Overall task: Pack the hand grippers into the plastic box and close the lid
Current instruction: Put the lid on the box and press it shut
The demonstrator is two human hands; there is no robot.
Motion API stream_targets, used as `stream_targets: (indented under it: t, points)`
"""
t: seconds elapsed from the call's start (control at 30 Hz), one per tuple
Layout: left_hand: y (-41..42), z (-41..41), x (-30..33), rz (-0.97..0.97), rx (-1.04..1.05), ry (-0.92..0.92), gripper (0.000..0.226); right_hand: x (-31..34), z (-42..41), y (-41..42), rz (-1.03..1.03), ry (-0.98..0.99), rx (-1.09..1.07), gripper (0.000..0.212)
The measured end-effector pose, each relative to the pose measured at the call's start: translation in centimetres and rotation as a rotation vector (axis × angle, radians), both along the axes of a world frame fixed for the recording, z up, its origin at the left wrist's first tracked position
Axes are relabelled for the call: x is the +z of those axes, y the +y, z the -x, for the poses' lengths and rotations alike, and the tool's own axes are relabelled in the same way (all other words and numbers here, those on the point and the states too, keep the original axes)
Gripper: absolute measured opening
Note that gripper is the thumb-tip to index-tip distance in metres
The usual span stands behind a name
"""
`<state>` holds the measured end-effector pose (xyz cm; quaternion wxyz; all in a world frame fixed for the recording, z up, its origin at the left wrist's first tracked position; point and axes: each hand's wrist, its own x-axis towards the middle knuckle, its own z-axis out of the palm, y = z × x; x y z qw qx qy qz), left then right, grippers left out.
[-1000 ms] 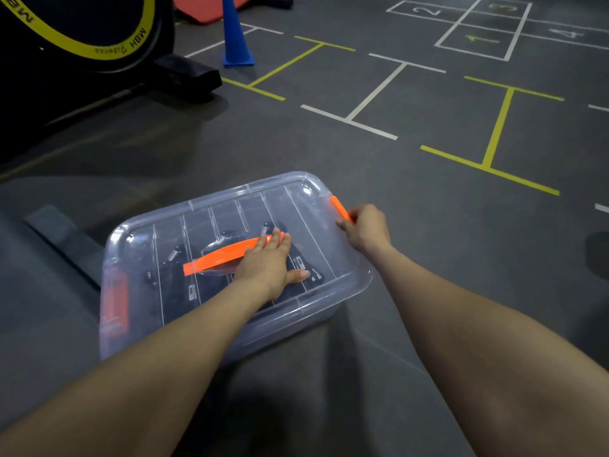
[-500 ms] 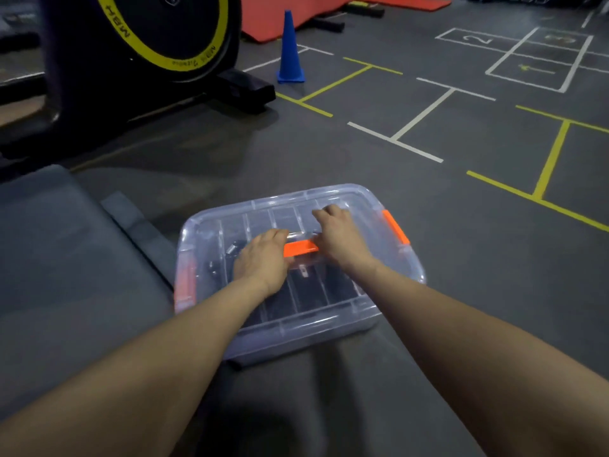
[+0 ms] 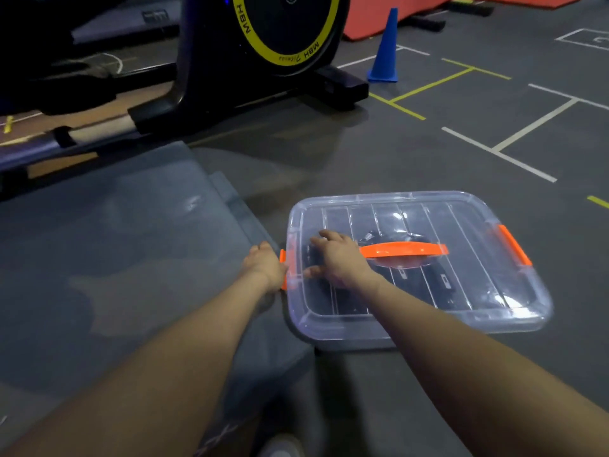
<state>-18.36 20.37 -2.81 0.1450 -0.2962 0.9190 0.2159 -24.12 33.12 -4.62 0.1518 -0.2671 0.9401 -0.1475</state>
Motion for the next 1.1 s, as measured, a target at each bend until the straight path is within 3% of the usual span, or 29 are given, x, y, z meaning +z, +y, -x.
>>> stream_targets:
  t: [0.13,0.33,0.57,0.9,1.1]
  points:
    - [-0.1,-0.1,0.0,-0.138,0.008,-0.028,0.042,0.2,0.3,0.1,-0.037,-0.009,0.032,0.067]
    - [0.5,-0.4,-0.7,-0.379,0.114,0.089,0.027,0.6,0.6,0.0,-0.067,-0.015,0.049,0.064]
    - [0.6,-0.3,0.8,-0.299,0.182,0.172,0.004,0.9,0.7,0.0,-0.086,-0.028,0.059,0.068]
    - [1.3,-0.9,0.1,-0.324,0.149,0.235,0.042,1.2,0.6,0.0,-0.107,-0.016,0.076,0.066]
    - [1.2,-1.1,0.0,-0.266,0.141,0.277,0.043,1.3,0.6,0.0,-0.1,-0.02,0.075,0.059]
